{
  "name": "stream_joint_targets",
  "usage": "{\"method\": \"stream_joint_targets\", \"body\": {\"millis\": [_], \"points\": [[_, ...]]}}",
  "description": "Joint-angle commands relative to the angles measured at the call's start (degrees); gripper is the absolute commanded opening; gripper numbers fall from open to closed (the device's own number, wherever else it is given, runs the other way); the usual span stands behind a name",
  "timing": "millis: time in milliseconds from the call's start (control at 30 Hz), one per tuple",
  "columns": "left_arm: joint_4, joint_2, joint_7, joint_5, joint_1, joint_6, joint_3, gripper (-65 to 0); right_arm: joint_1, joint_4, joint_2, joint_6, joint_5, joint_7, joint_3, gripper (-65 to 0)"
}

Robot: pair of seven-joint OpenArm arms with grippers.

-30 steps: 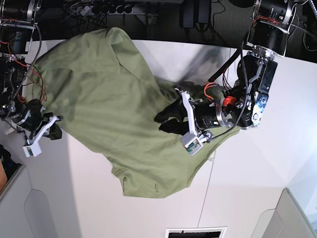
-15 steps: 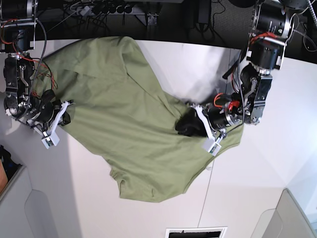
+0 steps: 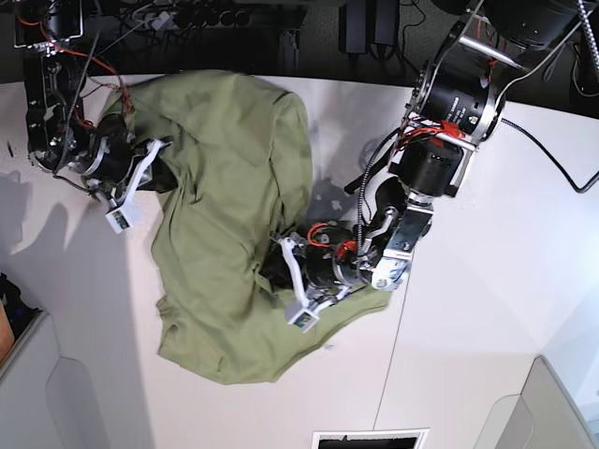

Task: Layout the t-shirt on the table in an organized manner, then fold the t-shirt properly
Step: 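Release the fabric and move the left gripper to grasp the shirt's hem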

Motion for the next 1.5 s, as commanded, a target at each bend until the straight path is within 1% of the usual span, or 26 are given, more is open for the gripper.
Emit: {"method": "stream_joint_targets", "body": {"millis": [0, 67, 167, 267, 367, 433, 500, 600, 667, 767, 867, 1000, 1033, 1133, 1200, 1233, 1267, 1367, 1400, 1467], "points": [[0.63, 0.15, 1.01, 0.04, -2.69, -0.22, 1.6, -42.4, 1.03, 2.58, 0.76, -0.09, 0.55, 1.2, 0.39, -65.0], [1.22, -0.11, 2.95, -1.16, -4.39, -0.24, 4.0, -42.4, 1.44, 4.9, 0.61, -0.55, 0.28, 1.42, 0.61, -65.0], [4.76, -1.9, 6.23, -4.96, -5.88, -0.24, 4.48, -42.4, 3.43, 5.38, 0.46, -0.96, -1.4, 2.6, 0.66, -65.0], [12.24, -6.05, 10.05, -10.29, -6.03, -0.74, 4.31, -42.4, 6.36, 5.33, -0.68, -3.08, -4.57, 4.26, 0.66, -65.0], [20.13, -10.43, 14.75, -17.88, -5.18, -2.48, 4.31, -42.4, 10.54, 4.09, -2.56, -3.72, -8.59, 5.68, 0.63, -65.0], [25.31, -12.72, 16.76, -23.37, -3.48, -2.48, 4.31, -42.4, 13.97, 0.92, -3.72, -3.74, -10.47, 7.32, 0.63, -65.0], [30.29, -14.08, 19.52, -28.35, -0.96, -2.48, 4.37, -42.4, 17.97, -3.87, -4.92, -3.72, -11.82, 9.35, 0.63, -65.0], [35.89, -14.75, 24.09, -34.64, 4.74, -2.48, 4.44, -42.4, 24.57, -12.63, -7.19, -3.67, -13.73, 10.56, 0.63, -65.0], [38.38, -14.62, 24.74, -36.33, 9.57, -2.48, 4.87, -42.4, 28.52, -18.27, -8.74, -3.61, -14.23, 10.58, 0.52, -65.0], [40.81, -14.51, 24.65, -36.35, 14.95, -2.48, 6.54, -42.4, 32.83, -26.12, -11.37, -2.73, -15.45, 10.62, -0.07, -65.0], [42.05, -13.79, 24.7, -36.46, 18.27, -2.48, 6.93, -42.4, 35.74, -33.2, -13.51, -1.75, -18.18, 11.08, -2.64, -65.0], [41.99, -13.7, 24.98, -35.89, 20.83, -2.48, 6.93, -42.4, 36.89, -38.1, -13.14, -2.05, -22.05, 13.31, -8.26, -65.0], [41.99, -13.92, 25.22, -35.15, 21.53, -2.48, 6.93, -42.4, 36.89, -38.47, -12.72, -2.12, -22.88, 13.33, -9.27, -65.0], [41.97, -15.13, 25.62, -31.06, 23.43, -2.48, 6.93, -42.4, 36.85, -38.71, -10.58, -2.14, -22.88, 12.85, -11.13, -65.0], [41.88, -16.33, 25.44, -27.71, 23.93, -2.48, 6.82, -42.4, 36.72, -38.71, -8.68, -2.12, -21.59, 12.0, -11.21, -65.0], [41.59, -16.98, 24.61, -25.83, 23.91, -1.95, 6.64, -42.4, 36.68, -38.69, -7.48, -2.12, -20.33, 11.34, -11.21, -65.0], [41.16, -17.68, 22.82, -23.91, 23.89, -0.31, 6.16, -42.4, 36.52, -38.69, -6.16, -2.12, -19.02, 10.97, -11.21, -65.0], [38.23, -18.86, 16.44, -18.25, 23.1, 3.13, 3.1, -42.4, 35.3, -38.62, -1.95, -1.92, -14.34, 9.9, -11.21, -65.0], [36.74, -18.88, 15.13, -16.94, 22.43, 3.78, 2.01, -42.4, 34.75, -38.53, -0.85, -1.75, -12.37, 9.22, -11.21, -65.0], [32.72, -18.84, 13.22, -15.87, 20.15, 3.89, 0.85, -42.4, 33.05, -38.27, 0.83, -0.81, -8.28, 7.34, -11.19, -65.0]]}}
